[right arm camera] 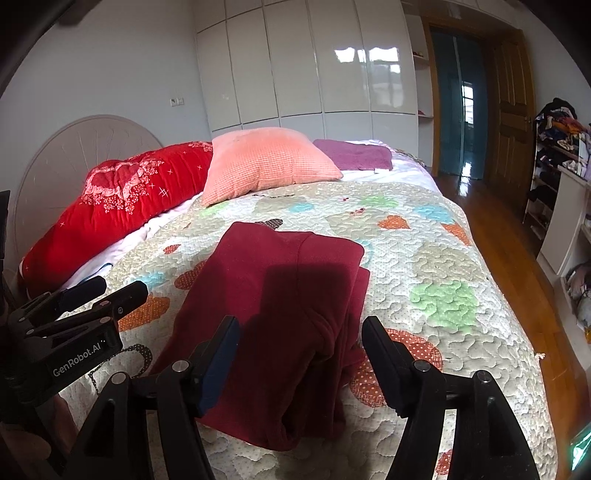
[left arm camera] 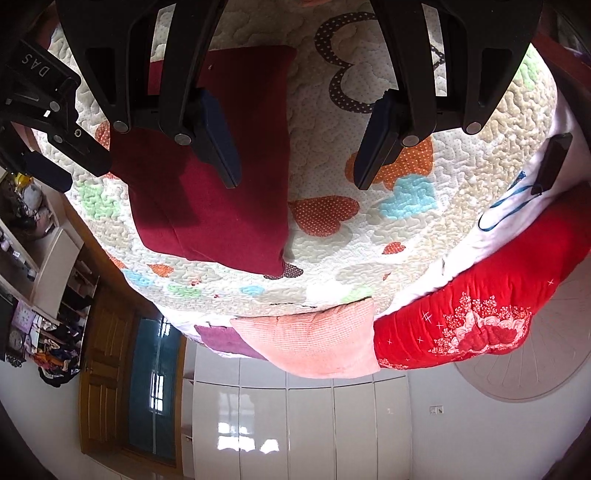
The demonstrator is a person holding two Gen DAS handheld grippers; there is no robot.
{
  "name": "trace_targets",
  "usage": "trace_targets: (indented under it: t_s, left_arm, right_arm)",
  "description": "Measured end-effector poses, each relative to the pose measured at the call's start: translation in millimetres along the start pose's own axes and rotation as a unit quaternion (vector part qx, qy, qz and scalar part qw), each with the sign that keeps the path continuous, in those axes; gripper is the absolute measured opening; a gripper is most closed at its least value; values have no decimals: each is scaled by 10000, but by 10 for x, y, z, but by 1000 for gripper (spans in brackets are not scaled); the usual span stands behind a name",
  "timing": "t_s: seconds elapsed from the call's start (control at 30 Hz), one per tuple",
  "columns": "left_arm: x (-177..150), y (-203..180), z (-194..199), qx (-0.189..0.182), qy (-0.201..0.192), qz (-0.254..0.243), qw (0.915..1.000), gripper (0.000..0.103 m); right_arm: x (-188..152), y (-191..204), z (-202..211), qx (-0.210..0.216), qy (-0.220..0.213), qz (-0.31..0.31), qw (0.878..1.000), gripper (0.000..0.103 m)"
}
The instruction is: Fold small clothes
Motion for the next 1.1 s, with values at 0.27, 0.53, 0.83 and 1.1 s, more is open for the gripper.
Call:
trace_targets:
  t_s: [0.27, 0.53, 0.83, 1.1]
  left_arm:
    - [3, 19, 2, 74, -57, -4, 10000, 64]
    - [-8, 14, -7, 121, -61, -31, 9999, 64]
    - [-52, 24, -49, 89, -25, 36, 10000, 64]
    - [-82, -10, -78, 78, -5, -23, 10000, 64]
  right_arm:
    - [-29, -39, -56, -49, 61, -102, 9999, 69]
    - [-60, -38, -99, -35, 123, -118, 9998, 69]
    - [-103, -23, -129, -34, 182, -171, 9997, 70]
    - [-124, -5, -159, -32, 238, -167, 9996, 70]
Point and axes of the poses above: each gripper's, at about its wrist camera, not at the fingertips, and z roughly against the way its jaws point, y to its left, x to its top, the point moved 10 cm from there along -z, roughly the way its jaws point, and after that the axes turned 7 degrees about x, right-handed, at the moved point
